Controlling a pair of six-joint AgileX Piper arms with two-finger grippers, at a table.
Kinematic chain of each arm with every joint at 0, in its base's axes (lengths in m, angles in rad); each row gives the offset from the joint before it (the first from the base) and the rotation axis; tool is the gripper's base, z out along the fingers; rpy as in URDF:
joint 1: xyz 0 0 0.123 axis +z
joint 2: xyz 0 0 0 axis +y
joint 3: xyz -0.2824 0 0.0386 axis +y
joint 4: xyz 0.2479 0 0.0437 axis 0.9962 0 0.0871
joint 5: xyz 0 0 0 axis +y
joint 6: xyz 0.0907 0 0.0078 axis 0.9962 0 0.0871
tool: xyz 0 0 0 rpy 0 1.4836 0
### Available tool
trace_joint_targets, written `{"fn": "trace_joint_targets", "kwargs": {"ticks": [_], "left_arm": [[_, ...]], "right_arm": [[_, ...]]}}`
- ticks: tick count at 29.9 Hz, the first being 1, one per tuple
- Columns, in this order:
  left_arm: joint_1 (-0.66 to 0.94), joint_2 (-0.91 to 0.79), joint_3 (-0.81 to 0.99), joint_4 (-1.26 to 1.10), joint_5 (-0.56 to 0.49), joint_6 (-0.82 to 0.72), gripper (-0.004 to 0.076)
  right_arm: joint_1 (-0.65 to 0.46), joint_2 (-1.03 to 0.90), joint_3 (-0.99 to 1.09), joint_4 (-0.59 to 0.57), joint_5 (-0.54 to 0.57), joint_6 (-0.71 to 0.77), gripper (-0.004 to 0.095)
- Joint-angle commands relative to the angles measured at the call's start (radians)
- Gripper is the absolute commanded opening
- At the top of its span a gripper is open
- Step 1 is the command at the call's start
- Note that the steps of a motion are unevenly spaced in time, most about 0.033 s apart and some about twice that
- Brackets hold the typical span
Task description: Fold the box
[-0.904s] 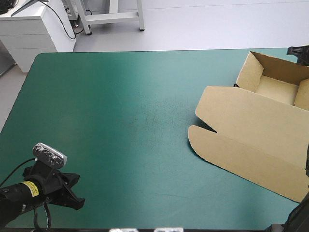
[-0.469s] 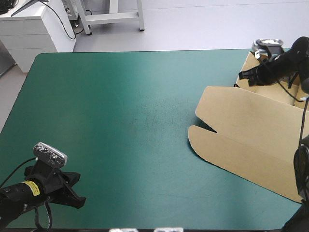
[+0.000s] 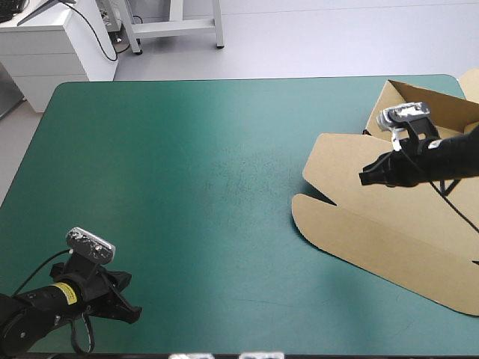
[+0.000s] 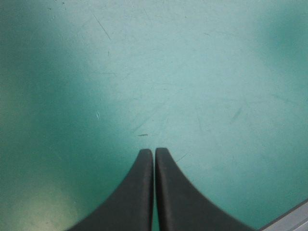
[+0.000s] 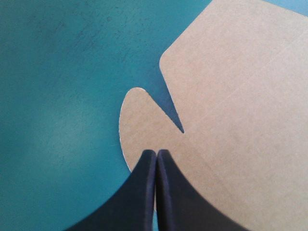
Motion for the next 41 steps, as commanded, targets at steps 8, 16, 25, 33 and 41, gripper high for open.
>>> {"fn": "trace_joint_targets", "kwargs": {"ticks": [8, 16, 25, 33, 41], "left_arm": [[-0.005, 0.003, -0.024, -0.017, -0.051, 0.002, -0.0008], [-0.005, 0.003, -0.023, -0.021, -0.06, 0.084, -0.0008], [-0.005, 0.001, 0.017, -0.026, -0.09, 0.085, -0.0008], [-0.005, -0.006, 0.11, -0.074, -0.145, 0.085, -0.0008], [-0.005, -0.006, 0.133, -0.07, -0.149, 0.085, -0.0008]], "right_arm": [[-0.001, -0.441, 0.301, 0.006, -0.061, -0.115, -0.0019], [-0.001, -0.709, 0.514, -0.055, -0.208, -0.029, -0.0019], [-0.001, -0.97, 0.691, -0.176, -0.306, 0.111, -0.0019], [-0.001, -1.1, 0.76, -0.234, -0.313, 0.159, -0.0019], [-0.001, -1.141, 0.795, -0.24, -0.317, 0.171, -0.0019]]}}
